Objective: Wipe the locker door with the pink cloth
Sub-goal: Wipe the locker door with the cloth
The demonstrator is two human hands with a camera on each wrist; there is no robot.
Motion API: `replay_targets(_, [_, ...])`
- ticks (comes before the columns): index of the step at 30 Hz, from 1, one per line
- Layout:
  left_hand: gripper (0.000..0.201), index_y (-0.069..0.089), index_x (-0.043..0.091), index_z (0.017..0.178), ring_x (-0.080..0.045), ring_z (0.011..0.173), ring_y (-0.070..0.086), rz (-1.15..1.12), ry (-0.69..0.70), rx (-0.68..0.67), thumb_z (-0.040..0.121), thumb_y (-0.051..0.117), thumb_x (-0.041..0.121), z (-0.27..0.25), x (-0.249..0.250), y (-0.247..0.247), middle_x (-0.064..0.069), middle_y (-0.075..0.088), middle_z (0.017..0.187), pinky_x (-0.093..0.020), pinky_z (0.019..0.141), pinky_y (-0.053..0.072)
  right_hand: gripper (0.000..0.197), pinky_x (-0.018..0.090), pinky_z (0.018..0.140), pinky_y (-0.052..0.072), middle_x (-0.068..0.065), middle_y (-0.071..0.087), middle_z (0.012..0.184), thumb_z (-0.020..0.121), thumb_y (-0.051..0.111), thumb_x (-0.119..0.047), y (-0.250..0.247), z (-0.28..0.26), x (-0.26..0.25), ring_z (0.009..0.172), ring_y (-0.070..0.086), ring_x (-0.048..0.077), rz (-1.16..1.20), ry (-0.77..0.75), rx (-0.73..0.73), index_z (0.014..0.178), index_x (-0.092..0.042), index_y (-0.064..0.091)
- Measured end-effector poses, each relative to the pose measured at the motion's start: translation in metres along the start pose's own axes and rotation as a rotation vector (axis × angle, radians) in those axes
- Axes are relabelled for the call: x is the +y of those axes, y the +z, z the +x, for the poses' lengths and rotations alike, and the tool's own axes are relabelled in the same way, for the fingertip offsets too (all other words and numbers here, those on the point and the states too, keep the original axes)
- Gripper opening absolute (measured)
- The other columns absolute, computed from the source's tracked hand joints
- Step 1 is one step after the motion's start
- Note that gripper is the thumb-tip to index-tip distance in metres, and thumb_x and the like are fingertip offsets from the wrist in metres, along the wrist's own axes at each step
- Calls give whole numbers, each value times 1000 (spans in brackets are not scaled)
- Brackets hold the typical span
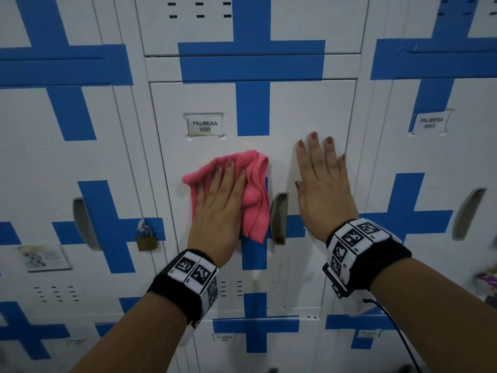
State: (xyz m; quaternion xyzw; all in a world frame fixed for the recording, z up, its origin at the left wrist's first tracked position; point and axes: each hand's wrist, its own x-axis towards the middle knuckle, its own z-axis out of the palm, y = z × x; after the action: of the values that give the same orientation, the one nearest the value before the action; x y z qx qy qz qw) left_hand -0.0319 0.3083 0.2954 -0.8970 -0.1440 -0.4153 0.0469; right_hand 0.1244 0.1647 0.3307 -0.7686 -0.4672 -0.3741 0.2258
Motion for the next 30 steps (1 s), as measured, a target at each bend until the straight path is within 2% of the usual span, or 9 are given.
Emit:
replay_targets(3, [69, 6, 26, 150, -21, 145, -13, 72, 83, -50, 91, 43, 27, -2, -2, 9, -2, -3, 158, -48, 114, -16, 72, 45, 116, -3, -4, -21, 153, 95, 39, -15, 0, 0, 0, 142, -19, 21, 2, 5, -3, 149, -20, -8])
replay_targets(6, [81, 7, 32, 150, -19, 145, -14, 151, 130, -93, 87, 58, 26, -13, -2, 21, 4, -7, 158, -59, 110, -7, 73, 44, 116, -4, -4, -21, 153, 94, 40, -14, 0, 0, -1, 142, -19, 22, 1, 5, -10, 149, -20, -8])
replay_targets(11, [97, 8, 35, 149, -19, 145, -12, 241, 140, -114, 75, 70, 31, -31, 1, 32, 6, -9, 158, -65, 103, -4, 74, 44, 116, -4, -3, -20, 153, 93, 40, -14, -2, 0, -1, 142, -18, 22, -17, 3, -15, 149, -18, -9])
replay_targets(15, [96, 8, 33, 149, -21, 145, -11, 323, 164, -132, 72, 66, 36, -41, -5, 31, 5, -10, 158, -71, 100, 0, 73, 44, 116, -4, -3, -19, 154, 94, 40, -14, -2, -1, 0, 143, -17, 22, -17, -1, -11, 149, -19, -7])
replay_targets(19, [99, 8, 35, 149, -27, 143, 7, 367, 154, -161, 68, 65, 40, -54, -14, 25, 5, -9, 158, -80, 95, 7, 71, 43, 116, -5, -3, -20, 154, 94, 39, -15, -3, -1, 1, 143, -18, 22, -28, -5, -28, 149, -19, -6])
replay_targets(22, [104, 20, 27, 148, -30, 141, 13, 345, 115, -151, 61, 78, 38, -56, -10, 20, -2, 10, 158, -76, 98, 7, 71, 43, 116, -4, -3, -20, 154, 94, 38, -15, -4, -1, 2, 143, -18, 22, -25, -9, -40, 149, -19, -6])
replay_targets(24, [97, 22, 18, 147, -29, 141, 14, 297, 57, -98, 66, 74, 30, -47, -2, 14, -8, 18, 155, -67, 102, 6, 71, 43, 116, -4, -3, -21, 154, 94, 37, -14, -4, -1, 2, 142, -19, 21, -20, -9, -44, 149, -19, -7])
replay_targets(28, [78, 7, 15, 148, -24, 143, -2, 93, -36, 8, 82, 48, 20, -14, 8, 3, -8, 2, 155, -49, 109, -1, 71, 43, 116, -5, -4, -21, 153, 94, 38, -14, -4, -1, 2, 142, -20, 21, -11, -8, -46, 149, -19, -7])
replay_targets(30, [75, 6, 16, 149, -26, 143, -5, 59, -50, 11, 84, 44, 21, -1, 10, 0, -9, -4, 155, -49, 109, -3, 71, 43, 116, -5, -3, -21, 153, 94, 38, -14, -5, -1, 1, 142, -19, 21, -13, -9, -45, 149, -19, -6])
